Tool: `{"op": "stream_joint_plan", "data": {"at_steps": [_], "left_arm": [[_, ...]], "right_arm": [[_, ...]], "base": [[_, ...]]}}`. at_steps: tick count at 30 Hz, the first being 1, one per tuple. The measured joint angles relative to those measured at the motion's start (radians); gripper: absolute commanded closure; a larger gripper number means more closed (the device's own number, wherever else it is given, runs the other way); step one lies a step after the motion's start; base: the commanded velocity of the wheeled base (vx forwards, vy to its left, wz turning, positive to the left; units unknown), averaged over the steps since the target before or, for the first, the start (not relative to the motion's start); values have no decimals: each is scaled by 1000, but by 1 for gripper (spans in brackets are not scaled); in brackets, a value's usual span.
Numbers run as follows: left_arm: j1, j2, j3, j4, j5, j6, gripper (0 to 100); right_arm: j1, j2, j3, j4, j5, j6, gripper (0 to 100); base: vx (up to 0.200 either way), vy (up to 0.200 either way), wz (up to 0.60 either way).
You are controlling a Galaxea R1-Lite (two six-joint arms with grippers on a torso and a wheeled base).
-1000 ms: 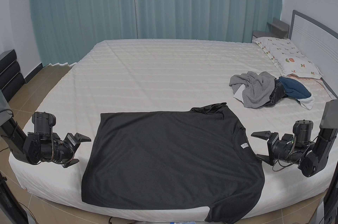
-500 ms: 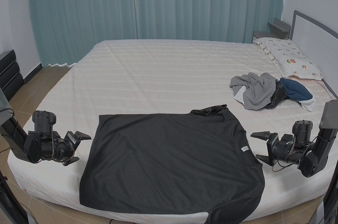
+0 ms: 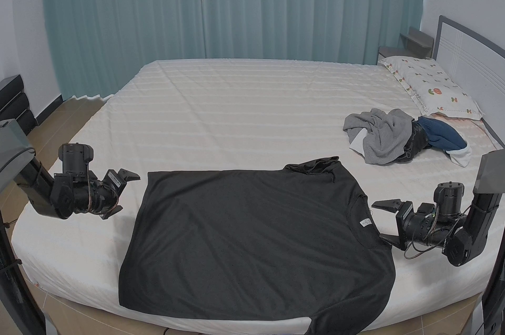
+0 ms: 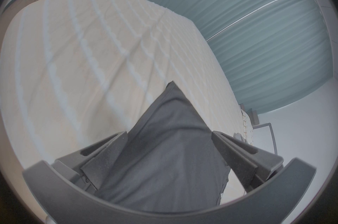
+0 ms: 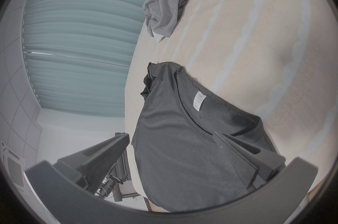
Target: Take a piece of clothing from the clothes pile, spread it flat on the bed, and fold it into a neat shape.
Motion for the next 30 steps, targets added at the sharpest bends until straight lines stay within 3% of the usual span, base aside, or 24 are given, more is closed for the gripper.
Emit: {"op": "stream_joint_plan", "data": {"at_steps": [15,21,30], "left_arm": [[-34,272,-518,137,25,1,0],[-58,397,-715,195,106,2,0],[-79,494,-792,211,151,7,0]], "right_arm": [[3,28,3,-17,3,5,0],[8,32,5,-19,4,5,0],[14,39,14,-46,4,4,0]], "base": [[0,0,0],[0,0,0],[0,0,0]]}}
